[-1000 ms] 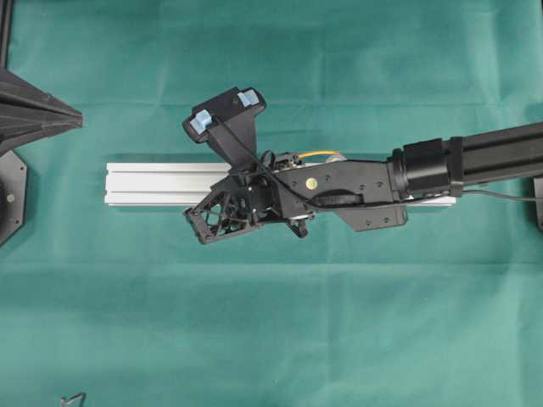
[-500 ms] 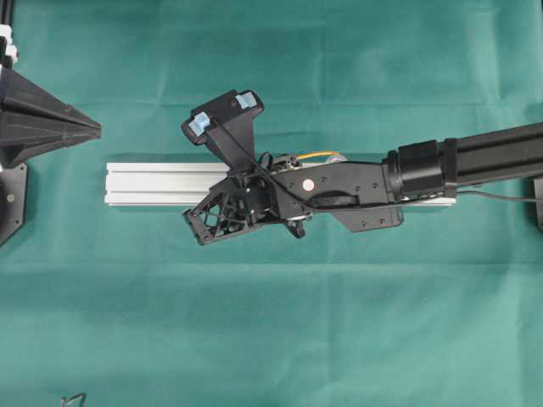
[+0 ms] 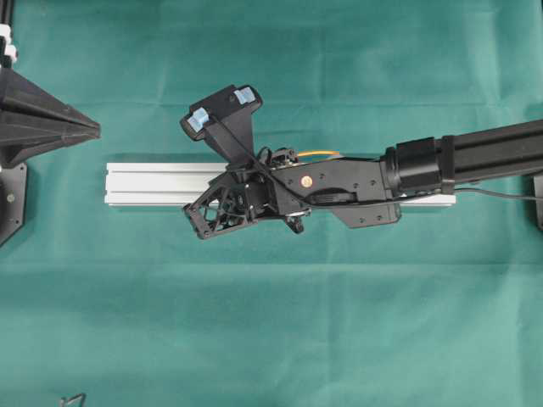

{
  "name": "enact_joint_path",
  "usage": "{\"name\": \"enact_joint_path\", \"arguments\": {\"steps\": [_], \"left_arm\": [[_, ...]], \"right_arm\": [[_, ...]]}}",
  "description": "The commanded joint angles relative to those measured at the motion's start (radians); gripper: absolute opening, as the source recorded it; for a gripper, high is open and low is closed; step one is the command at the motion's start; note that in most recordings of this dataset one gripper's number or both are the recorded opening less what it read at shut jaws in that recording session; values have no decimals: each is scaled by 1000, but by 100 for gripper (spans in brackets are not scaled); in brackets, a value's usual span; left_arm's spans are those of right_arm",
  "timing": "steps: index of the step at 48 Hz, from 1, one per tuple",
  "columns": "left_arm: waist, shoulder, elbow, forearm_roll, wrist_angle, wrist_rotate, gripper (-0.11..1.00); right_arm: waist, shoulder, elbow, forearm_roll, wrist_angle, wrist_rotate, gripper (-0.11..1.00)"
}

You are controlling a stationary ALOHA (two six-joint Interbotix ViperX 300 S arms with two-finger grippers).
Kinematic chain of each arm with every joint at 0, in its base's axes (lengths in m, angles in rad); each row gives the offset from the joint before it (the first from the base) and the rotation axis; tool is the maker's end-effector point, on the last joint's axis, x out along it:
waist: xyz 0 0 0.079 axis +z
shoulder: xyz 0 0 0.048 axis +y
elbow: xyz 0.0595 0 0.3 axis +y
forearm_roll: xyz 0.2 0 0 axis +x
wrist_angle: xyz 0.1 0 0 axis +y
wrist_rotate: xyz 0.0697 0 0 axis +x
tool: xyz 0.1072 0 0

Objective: Hook the rubber onto the shaft.
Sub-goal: 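Rotate the right gripper and stretch the band toward the left peg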

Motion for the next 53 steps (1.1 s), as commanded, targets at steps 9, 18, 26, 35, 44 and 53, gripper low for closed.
{"name": "enact_joint_path", "arguments": {"steps": [9, 18, 26, 35, 44, 53], "left_arm": [[-2, 5, -12, 3, -5, 3, 0], [-3, 6, -11, 3, -5, 0, 0], [-3, 5, -12, 3, -5, 0, 0], [-3, 5, -12, 3, -5, 0, 0], [-2, 3, -12, 2, -5, 0, 0], [-2, 3, -12, 2, -6, 0, 0]], "right_arm": [[2, -6, -25, -5, -23, -2, 5], [0, -3, -26, -5, -25, -2, 5], [-2, 0, -26, -5, -25, -2, 5], [-3, 8, -25, -6, -25, -2, 5], [-3, 8, -20, -5, -25, 0, 5], [-2, 8, -17, -2, -23, 0, 5]]}}
